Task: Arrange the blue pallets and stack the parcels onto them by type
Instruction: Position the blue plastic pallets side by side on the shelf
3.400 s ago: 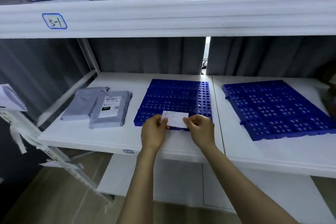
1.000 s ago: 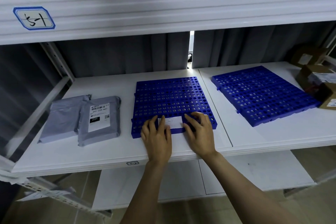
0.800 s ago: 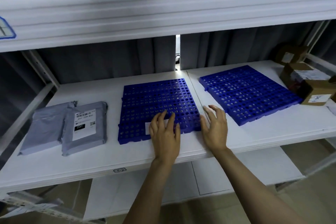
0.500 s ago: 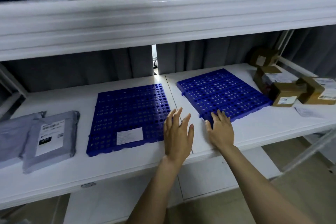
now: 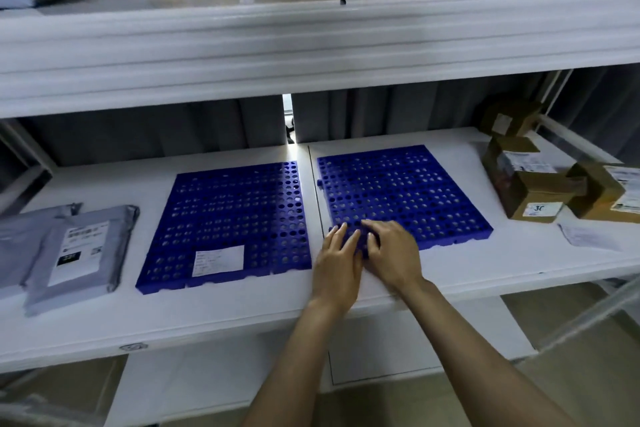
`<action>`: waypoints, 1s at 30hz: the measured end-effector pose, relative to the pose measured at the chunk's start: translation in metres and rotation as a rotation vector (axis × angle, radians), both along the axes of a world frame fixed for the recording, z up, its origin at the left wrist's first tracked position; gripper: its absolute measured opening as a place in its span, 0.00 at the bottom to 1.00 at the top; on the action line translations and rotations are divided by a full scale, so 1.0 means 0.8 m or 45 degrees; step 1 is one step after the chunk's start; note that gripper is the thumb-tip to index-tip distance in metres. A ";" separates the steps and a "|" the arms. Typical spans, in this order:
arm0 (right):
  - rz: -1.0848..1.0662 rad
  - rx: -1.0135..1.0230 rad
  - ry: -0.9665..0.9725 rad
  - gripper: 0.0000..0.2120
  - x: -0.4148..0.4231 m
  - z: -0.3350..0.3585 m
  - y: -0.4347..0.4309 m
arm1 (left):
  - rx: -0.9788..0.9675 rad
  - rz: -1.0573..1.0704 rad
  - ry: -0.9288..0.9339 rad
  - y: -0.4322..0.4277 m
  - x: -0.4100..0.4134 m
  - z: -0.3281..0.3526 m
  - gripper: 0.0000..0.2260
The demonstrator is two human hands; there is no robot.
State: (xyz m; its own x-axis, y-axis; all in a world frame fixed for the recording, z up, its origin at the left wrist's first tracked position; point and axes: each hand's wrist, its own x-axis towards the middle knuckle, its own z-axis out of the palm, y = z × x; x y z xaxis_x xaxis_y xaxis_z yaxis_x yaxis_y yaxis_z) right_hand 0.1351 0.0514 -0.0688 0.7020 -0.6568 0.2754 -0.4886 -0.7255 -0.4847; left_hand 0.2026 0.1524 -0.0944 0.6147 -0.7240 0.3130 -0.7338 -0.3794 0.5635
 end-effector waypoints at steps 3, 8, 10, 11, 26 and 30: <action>-0.066 0.007 0.070 0.18 -0.015 -0.005 -0.024 | 0.127 0.012 0.002 -0.013 -0.012 -0.005 0.19; -0.032 -0.049 0.182 0.19 -0.030 -0.025 -0.037 | 0.172 0.046 0.012 -0.020 -0.012 -0.009 0.20; -0.052 -0.068 0.154 0.18 -0.028 -0.030 -0.036 | 0.173 0.044 0.019 -0.022 -0.013 -0.009 0.20; -0.067 -0.077 0.139 0.18 -0.027 -0.031 -0.036 | 0.176 0.045 0.022 -0.023 -0.014 -0.009 0.20; -0.149 -0.082 0.120 0.17 -0.025 -0.035 -0.038 | 0.183 0.115 -0.089 -0.024 -0.015 0.004 0.20; -0.041 -0.109 0.042 0.19 -0.018 -0.037 -0.024 | 0.226 0.396 -0.273 -0.007 -0.006 -0.006 0.23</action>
State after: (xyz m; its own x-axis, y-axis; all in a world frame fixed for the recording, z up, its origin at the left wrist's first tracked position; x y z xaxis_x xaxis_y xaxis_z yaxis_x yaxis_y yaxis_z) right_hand 0.1210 0.0325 -0.0988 0.6905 -0.6542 0.3086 -0.5273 -0.7472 -0.4045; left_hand 0.1977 0.1466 -0.0992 0.7471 -0.5687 0.3443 -0.6626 -0.6789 0.3164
